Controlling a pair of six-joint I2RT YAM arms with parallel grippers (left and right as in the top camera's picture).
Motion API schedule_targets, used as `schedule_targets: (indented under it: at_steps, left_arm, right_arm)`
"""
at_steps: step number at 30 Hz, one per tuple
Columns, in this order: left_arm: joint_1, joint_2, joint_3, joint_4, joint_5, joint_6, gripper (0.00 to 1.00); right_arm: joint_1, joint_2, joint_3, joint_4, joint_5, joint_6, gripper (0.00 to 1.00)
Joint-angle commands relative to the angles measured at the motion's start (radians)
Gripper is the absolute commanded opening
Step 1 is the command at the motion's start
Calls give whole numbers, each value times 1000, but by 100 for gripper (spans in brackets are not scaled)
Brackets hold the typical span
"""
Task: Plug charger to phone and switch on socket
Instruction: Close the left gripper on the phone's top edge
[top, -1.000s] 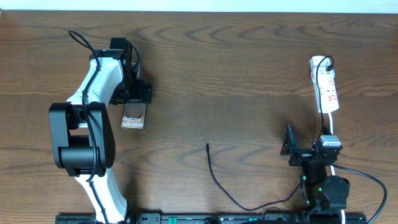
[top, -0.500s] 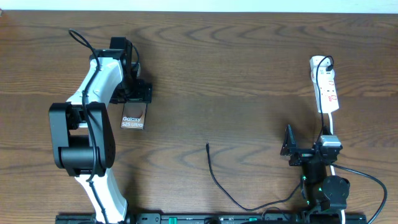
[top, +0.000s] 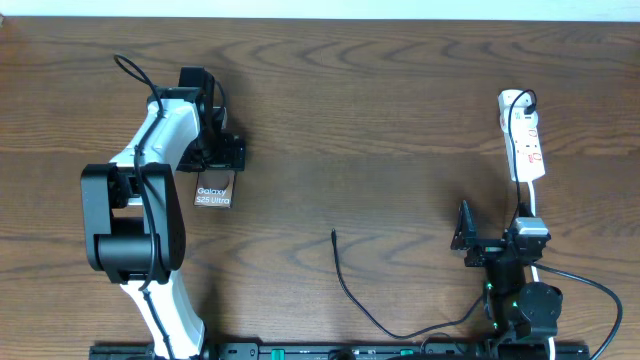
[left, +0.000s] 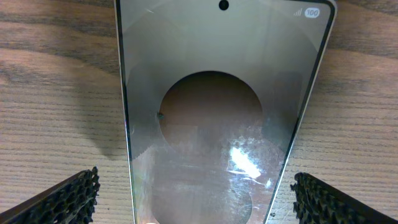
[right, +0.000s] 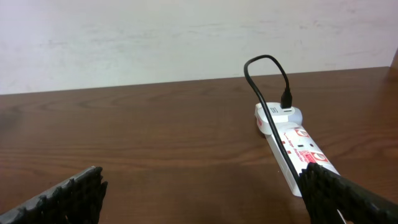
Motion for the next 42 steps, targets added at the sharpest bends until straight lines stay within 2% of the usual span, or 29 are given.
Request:
schedule_targets:
  at_steps: [1, 15, 42]
  left_arm:
    - [0, 3, -13, -1, 3, 14, 98]
    - [-1, 4, -25, 26, 50, 14, 98]
    - [-1, 5, -78, 77, 40, 14, 98]
  right_arm:
    - [10, -6, -1, -5, 4, -13, 99]
    - [10, -6, -1, -5, 4, -13, 99]
    - [10, -6, -1, -5, 4, -13, 99]
